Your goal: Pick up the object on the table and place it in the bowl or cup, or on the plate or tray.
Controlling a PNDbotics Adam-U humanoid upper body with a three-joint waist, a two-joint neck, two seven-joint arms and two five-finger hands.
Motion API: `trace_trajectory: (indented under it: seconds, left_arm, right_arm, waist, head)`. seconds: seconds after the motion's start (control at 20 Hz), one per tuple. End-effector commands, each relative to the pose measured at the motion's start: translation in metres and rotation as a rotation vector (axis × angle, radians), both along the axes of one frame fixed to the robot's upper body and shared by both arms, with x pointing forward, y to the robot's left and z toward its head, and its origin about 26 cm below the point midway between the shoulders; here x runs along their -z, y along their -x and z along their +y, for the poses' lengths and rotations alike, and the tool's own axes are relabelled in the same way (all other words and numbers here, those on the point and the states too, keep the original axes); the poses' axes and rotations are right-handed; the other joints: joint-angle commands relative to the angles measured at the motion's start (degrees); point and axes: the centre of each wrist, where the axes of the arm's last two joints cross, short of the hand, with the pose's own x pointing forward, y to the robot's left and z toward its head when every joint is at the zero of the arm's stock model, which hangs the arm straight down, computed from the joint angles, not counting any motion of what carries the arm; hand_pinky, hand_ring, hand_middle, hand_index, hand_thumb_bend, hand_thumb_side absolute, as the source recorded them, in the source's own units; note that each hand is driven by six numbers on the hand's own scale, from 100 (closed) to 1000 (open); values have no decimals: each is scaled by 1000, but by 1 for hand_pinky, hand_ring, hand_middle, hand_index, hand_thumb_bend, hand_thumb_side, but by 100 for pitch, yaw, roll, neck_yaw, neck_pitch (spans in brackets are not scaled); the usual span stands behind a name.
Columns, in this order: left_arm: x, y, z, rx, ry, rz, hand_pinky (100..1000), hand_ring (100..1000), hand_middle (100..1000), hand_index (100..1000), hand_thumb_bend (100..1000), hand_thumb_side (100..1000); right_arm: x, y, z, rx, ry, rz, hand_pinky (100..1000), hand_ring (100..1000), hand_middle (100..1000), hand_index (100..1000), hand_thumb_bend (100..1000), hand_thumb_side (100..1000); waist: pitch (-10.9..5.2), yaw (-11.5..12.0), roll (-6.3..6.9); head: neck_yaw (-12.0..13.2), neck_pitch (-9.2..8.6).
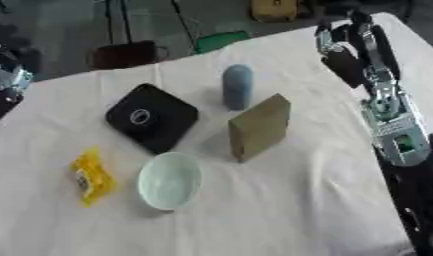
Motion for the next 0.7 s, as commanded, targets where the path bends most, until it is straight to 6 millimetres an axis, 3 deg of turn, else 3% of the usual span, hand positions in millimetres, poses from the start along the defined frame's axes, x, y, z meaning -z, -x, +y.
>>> trace_trajectory:
  seconds: [0.05, 0.55, 0.7]
  left_arm:
    - [-10, 4, 9, -8, 11, -25, 753, 870, 907, 791, 451, 826]
    - [-7, 7, 11, -13, 19, -21, 751, 869, 904, 793, 451, 832]
    - [-6, 7, 11, -14, 23, -21, 751, 868, 903, 793, 402, 865]
  right_arm:
    - [-13, 0, -4, 5, 8, -37, 692, 586, 803, 858, 100, 595]
    - [-13, 0, -5, 8, 10, -38, 692, 585, 803, 858, 100, 593]
    - [-14, 0, -5, 6, 11, -38, 692, 584, 803, 858, 100, 593]
  waist:
    - [-101, 24, -47]
    - [-78, 52, -40]
    - [-68, 50, -43]
  head:
    - [-34, -26]
    - [-79, -36]
    - [-79, -30]
